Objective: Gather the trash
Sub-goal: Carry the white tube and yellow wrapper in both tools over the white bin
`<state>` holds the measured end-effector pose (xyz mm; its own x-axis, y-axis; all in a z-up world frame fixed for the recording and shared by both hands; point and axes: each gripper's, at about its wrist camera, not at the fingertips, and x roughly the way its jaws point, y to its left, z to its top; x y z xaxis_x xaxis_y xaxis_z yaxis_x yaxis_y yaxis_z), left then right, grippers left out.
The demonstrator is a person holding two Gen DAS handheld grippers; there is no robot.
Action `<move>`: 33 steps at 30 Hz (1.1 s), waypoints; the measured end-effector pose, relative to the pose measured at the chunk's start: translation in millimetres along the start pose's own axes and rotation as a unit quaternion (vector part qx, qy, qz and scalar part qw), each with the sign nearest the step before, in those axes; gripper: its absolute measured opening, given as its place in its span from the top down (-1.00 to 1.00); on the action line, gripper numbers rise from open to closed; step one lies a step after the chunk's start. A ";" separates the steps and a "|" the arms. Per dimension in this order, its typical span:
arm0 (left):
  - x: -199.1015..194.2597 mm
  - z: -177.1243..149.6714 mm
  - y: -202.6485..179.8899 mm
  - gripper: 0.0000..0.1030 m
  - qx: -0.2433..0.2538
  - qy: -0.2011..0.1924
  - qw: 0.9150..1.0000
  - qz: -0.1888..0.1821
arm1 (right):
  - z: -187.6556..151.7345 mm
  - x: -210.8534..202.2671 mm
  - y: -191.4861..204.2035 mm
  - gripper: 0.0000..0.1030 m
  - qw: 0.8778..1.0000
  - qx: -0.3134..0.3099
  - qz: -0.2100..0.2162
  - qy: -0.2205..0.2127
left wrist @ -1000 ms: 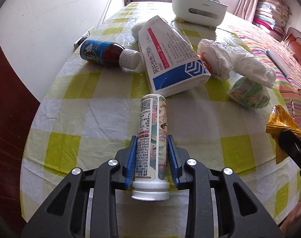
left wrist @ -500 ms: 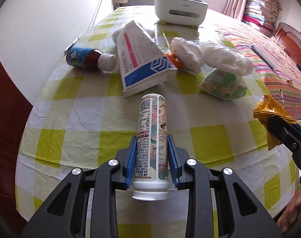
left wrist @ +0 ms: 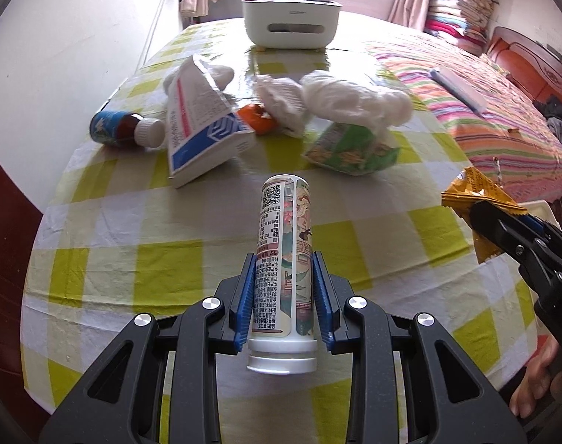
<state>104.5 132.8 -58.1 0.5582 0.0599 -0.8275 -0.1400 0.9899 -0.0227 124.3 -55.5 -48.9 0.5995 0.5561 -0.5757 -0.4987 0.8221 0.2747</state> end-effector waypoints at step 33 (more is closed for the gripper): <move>-26.9 -7.3 -127.7 0.45 0.107 -0.017 0.992 -0.058 | -21.1 -76.8 -96.4 0.45 0.993 0.082 -0.075 -0.050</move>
<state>101.4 3.8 -37.0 0.5885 -0.0563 -0.8065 0.1024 0.9947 0.0053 113.1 -180.0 -47.4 0.7222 0.4284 -0.5430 -0.2953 0.9009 0.3180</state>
